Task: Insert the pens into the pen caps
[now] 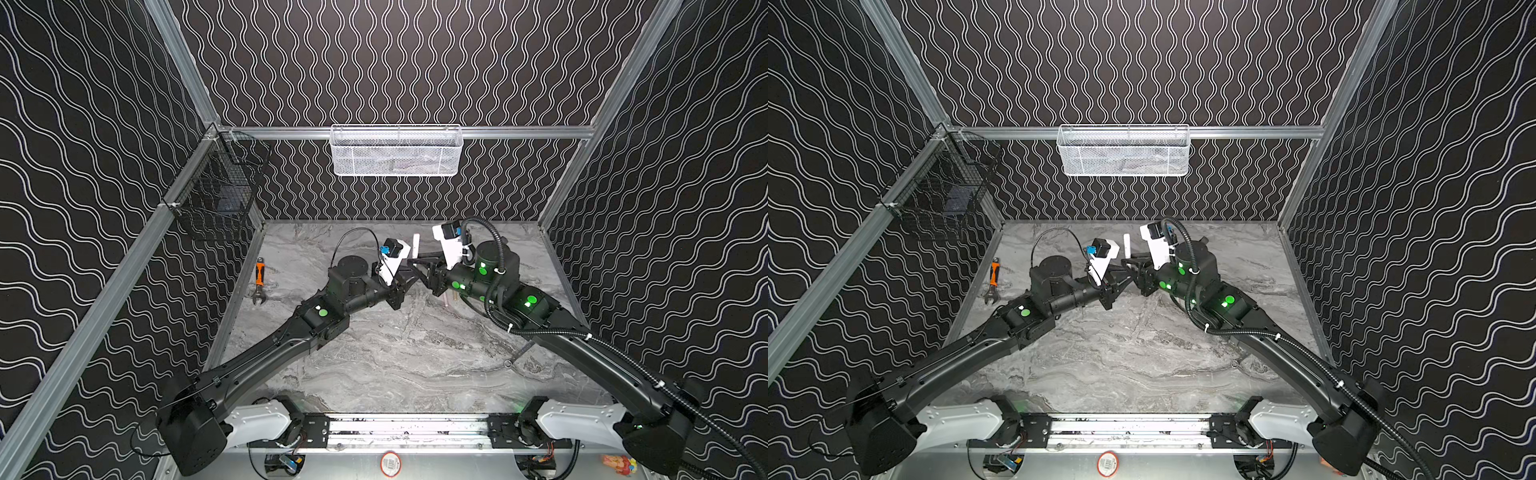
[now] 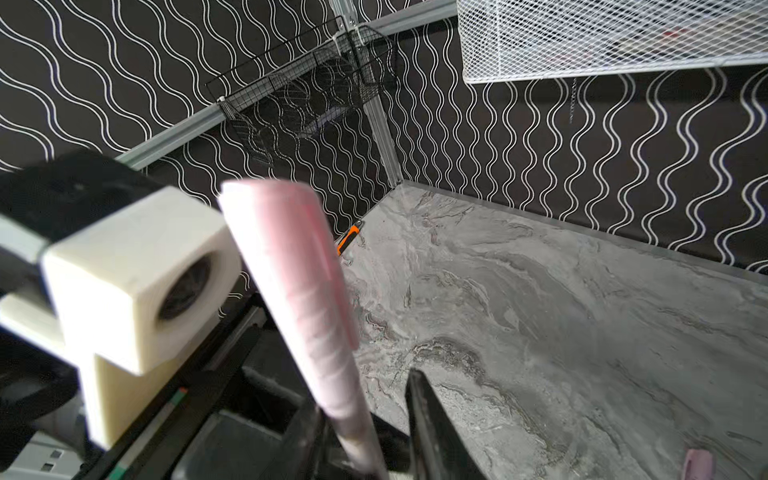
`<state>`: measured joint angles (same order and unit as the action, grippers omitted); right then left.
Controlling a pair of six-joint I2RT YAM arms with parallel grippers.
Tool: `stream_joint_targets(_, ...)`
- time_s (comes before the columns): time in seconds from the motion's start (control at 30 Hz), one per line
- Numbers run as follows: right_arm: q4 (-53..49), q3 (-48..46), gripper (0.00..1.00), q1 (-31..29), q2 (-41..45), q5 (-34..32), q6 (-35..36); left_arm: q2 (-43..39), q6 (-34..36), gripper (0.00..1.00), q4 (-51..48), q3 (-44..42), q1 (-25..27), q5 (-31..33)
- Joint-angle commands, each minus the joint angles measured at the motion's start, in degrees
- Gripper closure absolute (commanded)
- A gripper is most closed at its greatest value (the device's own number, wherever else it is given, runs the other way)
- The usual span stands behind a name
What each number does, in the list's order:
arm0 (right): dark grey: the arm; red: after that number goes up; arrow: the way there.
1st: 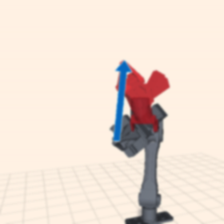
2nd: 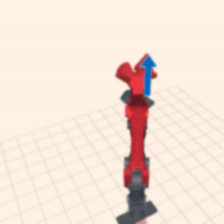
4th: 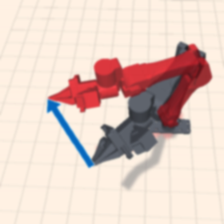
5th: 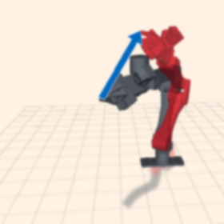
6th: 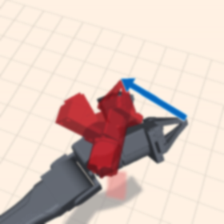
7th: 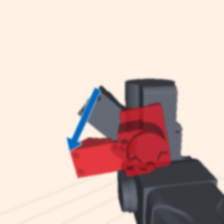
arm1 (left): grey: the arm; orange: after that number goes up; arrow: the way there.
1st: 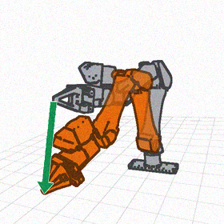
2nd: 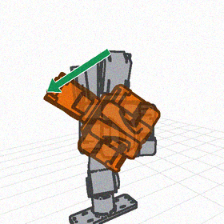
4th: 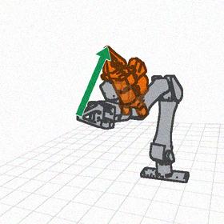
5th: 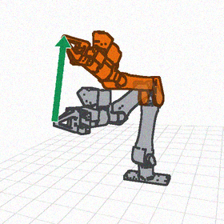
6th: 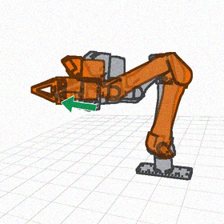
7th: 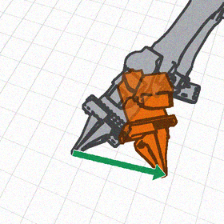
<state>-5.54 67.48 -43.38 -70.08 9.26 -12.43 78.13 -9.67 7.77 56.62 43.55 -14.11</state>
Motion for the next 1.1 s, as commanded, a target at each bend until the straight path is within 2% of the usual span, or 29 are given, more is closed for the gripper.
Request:
stream_joint_targets(0.0, 2.3, 0.8, 0.77, -0.1, -0.9, 0.4, 0.6, 0.1, -0.8, 1.0, 2.6, 0.1, 0.1, -1.8)
stream_joint_targets(0.17, 4.1, 0.0, 0.89, -0.6, -0.8, 1.2, -0.3, 0.6, -1.6, 1.0, 3.4, -0.2, 0.0, -2.0)
stream_joint_targets(0.3, 5.5, -1.2, 0.92, -0.9, -0.3, 1.2, -1.7, 1.4, -2.6, 0.98, 3.7, 0.0, 0.0, -2.5)
stream_joint_targets(0.4, 7.0, -2.1, 0.92, -0.9, 0.3, 0.8, -2.8, 1.4, -3.0, 0.76, 3.9, -0.3, 0.0, -2.0)
stream_joint_targets(0.47, 7.3, -2.0, 0.93, -0.9, 0.5, -0.8, -3.6, 1.0, -3.2, 0.55, 4.2, -0.7, 0.0, -1.1)
stream_joint_targets(0.53, 6.8, -1.3, 0.93, -0.9, 0.5, -2.5, -3.8, 0.7, -3.3, 0.42, 4.3, -1.1, 0.0, -0.3)
stream_joint_targets(0.63, 6.3, -0.2, 0.93, -0.6, 0.7, -6.4, -3.4, 0.1, -3.2, 0.27, 4.3, -1.4, 0.1, 0.5)
stream_joint_targets(0.8, 3.6, 3.1, 0.93, 2.4, 0.6, -8.9, -3.7, -0.2, -3.0, 0.08, 3.6, -1.4, 0.0, 3.3)
stream_joint_targets(0.97, 1.0, 3.9, 0.93, 8.0, 0.6, -7.7, -5.5, -1.2, -3.8, 0.04, 1.5, -1.2, 0.1, 10.5)
stream_joint_targets(1.07, -1.0, 3.0, 0.93, 12.3, -1.2, -5.0, -7.2, -2.0, -4.6, 0.04, -0.8, -1.1, 0.2, 19.7)
